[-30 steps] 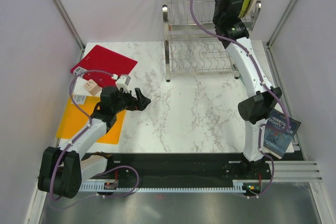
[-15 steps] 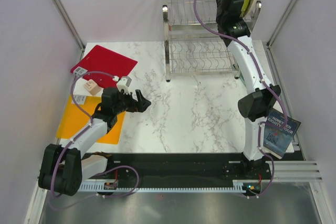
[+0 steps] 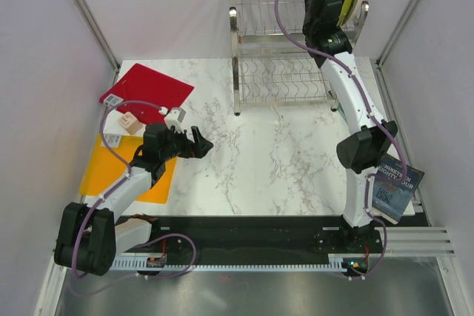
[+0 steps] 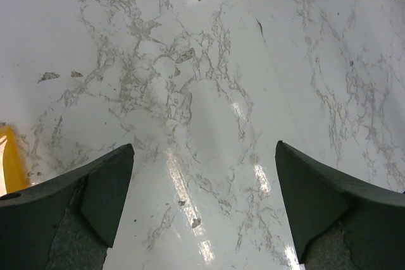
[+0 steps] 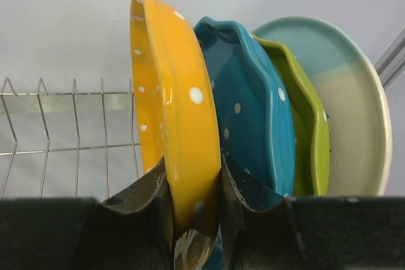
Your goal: Load the plates into the dish rack
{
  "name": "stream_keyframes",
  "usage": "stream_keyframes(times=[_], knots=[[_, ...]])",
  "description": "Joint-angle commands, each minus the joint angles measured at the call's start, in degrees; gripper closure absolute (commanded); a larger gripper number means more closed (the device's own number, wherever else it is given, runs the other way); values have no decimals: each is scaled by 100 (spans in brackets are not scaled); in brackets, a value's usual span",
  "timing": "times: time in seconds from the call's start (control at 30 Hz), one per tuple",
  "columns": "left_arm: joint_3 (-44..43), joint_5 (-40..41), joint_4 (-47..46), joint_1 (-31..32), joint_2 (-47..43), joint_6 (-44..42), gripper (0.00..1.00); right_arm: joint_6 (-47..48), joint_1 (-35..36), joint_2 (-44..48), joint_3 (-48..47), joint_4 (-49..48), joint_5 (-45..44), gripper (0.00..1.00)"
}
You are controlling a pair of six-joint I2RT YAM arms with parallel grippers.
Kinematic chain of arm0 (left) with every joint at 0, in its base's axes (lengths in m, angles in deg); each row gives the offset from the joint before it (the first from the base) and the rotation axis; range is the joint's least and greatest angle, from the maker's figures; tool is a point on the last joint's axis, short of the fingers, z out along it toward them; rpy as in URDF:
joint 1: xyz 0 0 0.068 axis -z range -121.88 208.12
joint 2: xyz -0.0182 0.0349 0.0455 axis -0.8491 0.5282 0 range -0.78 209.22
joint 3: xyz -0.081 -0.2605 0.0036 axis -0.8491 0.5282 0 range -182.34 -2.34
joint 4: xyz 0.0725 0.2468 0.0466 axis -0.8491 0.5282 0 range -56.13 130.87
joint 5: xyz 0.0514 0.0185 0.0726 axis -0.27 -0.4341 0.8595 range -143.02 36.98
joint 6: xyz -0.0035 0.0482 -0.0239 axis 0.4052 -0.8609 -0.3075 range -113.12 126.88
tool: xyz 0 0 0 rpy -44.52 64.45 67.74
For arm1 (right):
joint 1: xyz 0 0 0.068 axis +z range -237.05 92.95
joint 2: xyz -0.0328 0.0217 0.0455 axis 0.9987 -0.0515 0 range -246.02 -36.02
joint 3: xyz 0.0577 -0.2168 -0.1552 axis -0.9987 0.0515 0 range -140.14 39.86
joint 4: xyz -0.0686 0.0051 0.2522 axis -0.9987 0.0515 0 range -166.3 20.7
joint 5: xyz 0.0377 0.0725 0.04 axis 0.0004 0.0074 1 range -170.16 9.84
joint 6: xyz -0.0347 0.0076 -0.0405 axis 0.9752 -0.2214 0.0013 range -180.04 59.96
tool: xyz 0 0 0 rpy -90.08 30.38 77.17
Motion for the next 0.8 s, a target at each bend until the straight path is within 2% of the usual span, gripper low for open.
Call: stream_keyframes(times=[0.0,0.23,0.57,0.63,0.67,0.73,0.77], knots=[[13,-98,-283,-21,11,67,0,722,-40,651,166,-361,-690,100],[31,-133,-327,-21,-6,111,0,986,-49,828,377,-494,-743,100],[39,-142,-310,-21,-50,120,0,1065,-49,591,324,-494,-752,99],[31,-142,-310,-21,-41,120,0,1012,-40,538,254,-494,-796,84],[31,-142,-310,-21,-33,120,0,1012,-49,538,236,-494,-787,70],[31,-151,-310,-21,-24,120,0,1012,-49,546,166,-494,-700,60],[39,-151,-310,-21,-24,120,0,1021,-40,546,157,-494,-673,59]])
